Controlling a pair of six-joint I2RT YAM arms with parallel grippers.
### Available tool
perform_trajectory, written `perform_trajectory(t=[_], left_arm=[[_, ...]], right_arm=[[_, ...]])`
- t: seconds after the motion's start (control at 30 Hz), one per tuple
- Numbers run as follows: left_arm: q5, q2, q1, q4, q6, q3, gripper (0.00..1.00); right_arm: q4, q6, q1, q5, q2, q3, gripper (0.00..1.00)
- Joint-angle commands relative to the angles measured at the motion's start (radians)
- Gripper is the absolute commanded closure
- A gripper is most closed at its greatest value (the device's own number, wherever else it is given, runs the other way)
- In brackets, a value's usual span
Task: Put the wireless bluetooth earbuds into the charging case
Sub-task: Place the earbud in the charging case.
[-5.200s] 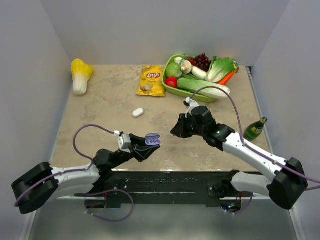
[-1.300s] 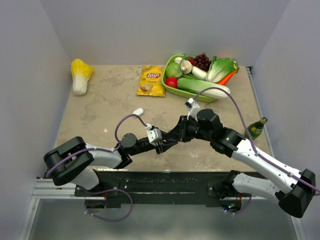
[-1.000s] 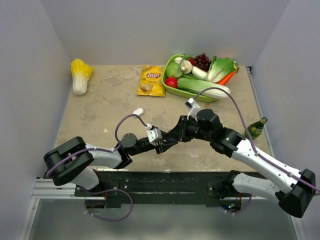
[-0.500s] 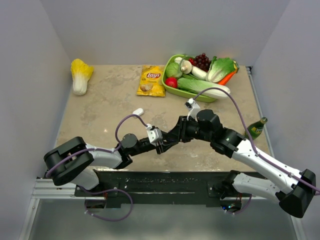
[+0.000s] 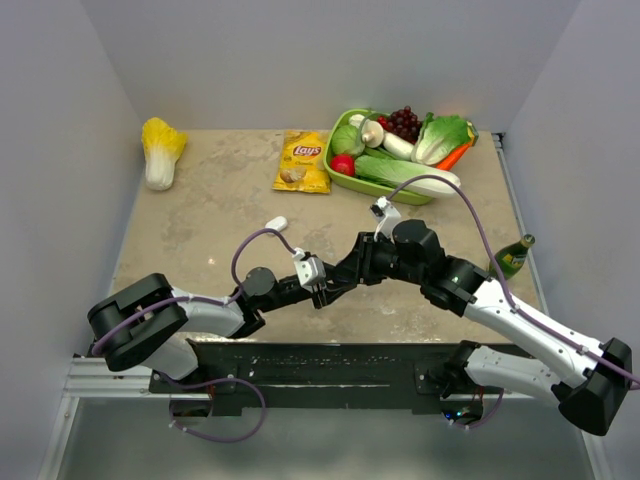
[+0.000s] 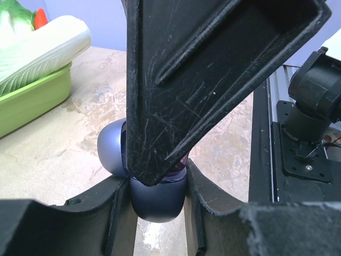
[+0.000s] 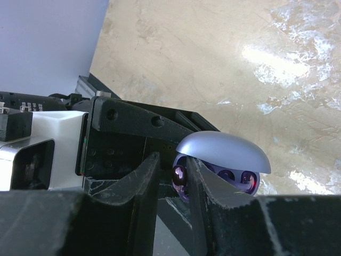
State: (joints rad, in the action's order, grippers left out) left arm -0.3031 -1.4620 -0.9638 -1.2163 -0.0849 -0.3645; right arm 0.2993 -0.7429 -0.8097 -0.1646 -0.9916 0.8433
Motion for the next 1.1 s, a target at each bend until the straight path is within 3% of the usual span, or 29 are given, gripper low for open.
perform_trajectory(t=[0.0,0.53,1.07], left_arm=[[-0.057,0.023,-0.024,-0.681,0.025,-0.030,1.00],[-0.060,0.020,-0.024,-0.681,0.016,-0.028,1.00],[-0.028,0.002,-0.033,-0.681,-0.102,-0.112,1.00]], right_arm=[[0.040,0.037,0.012,0.120,-0.002,0.042,0.68],[0.043,0.047,0.012,0.138,-0.015,0.057,0.68],[0.086,0.103,0.020,0.155,-0.094,0.152,0.67]])
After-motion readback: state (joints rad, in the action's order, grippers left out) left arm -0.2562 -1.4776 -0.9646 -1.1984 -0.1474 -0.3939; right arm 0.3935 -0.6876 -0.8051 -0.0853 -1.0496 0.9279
